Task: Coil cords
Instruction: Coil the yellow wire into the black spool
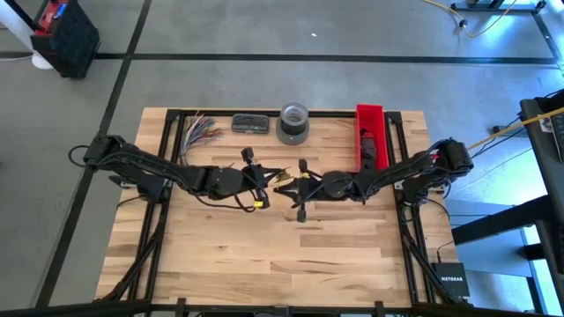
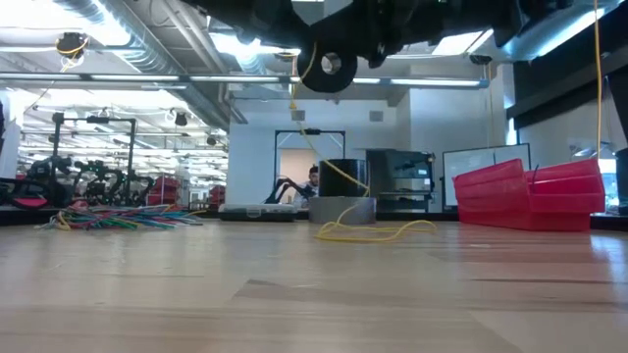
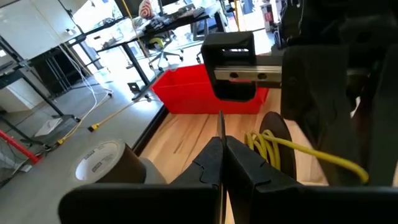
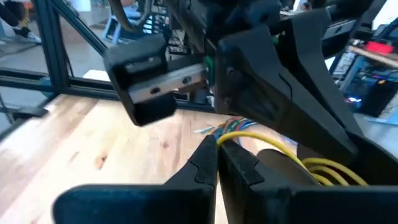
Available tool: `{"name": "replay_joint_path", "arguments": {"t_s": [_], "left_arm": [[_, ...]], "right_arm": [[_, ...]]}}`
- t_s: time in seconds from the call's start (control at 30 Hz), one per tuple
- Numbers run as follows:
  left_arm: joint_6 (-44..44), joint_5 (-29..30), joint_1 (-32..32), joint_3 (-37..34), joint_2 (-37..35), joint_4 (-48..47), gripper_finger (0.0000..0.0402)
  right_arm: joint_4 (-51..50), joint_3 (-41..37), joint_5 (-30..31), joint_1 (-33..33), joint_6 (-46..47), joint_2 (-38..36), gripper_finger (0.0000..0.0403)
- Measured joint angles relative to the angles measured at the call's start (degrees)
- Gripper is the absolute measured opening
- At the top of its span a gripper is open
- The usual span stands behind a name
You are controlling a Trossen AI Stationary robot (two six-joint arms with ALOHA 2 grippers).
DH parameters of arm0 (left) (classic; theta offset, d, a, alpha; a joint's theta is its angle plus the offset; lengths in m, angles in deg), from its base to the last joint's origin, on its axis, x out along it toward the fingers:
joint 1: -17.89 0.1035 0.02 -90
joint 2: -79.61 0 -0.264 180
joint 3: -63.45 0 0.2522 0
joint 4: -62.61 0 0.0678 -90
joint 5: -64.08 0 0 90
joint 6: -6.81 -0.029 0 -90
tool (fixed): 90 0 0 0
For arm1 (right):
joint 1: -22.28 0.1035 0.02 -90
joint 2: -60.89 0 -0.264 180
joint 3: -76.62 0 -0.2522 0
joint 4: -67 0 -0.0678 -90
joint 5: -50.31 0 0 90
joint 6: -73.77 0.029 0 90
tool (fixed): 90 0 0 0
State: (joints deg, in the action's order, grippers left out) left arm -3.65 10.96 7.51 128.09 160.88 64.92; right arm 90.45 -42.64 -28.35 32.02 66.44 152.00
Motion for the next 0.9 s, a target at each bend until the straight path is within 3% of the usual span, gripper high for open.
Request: {"name": "replay_joint_path", "arguments": {"t_s": [0.4, 0.6, 0.77, 0.9], "left_arm": [[-0.15, 0.16, 0.03, 0.0, 0.0, -0.31, 0.0001], [0.02, 0.15, 0.05, 0.0, 0.0, -0.13, 0.0001], [-0.24, -4.86, 0.12, 0.0, -0.02, 0.29, 0.0001], [0.38, -5.23, 0.11, 0.0, -0.02, 1.09, 0.0001]], "right_arm": [[0.15, 0.0, 4.07, 0.0, -6.64, 2.58, 0.0012], [1.67, 0.0, 4.08, 0.0, -6.6, 2.58, 0.0012], [3.64, -0.02, 4.06, 0.07, -2.94, 2.58, 0.0012], [3.71, -0.02, 6.19, 0.09, -0.62, 2.66, 0.0012]]}}
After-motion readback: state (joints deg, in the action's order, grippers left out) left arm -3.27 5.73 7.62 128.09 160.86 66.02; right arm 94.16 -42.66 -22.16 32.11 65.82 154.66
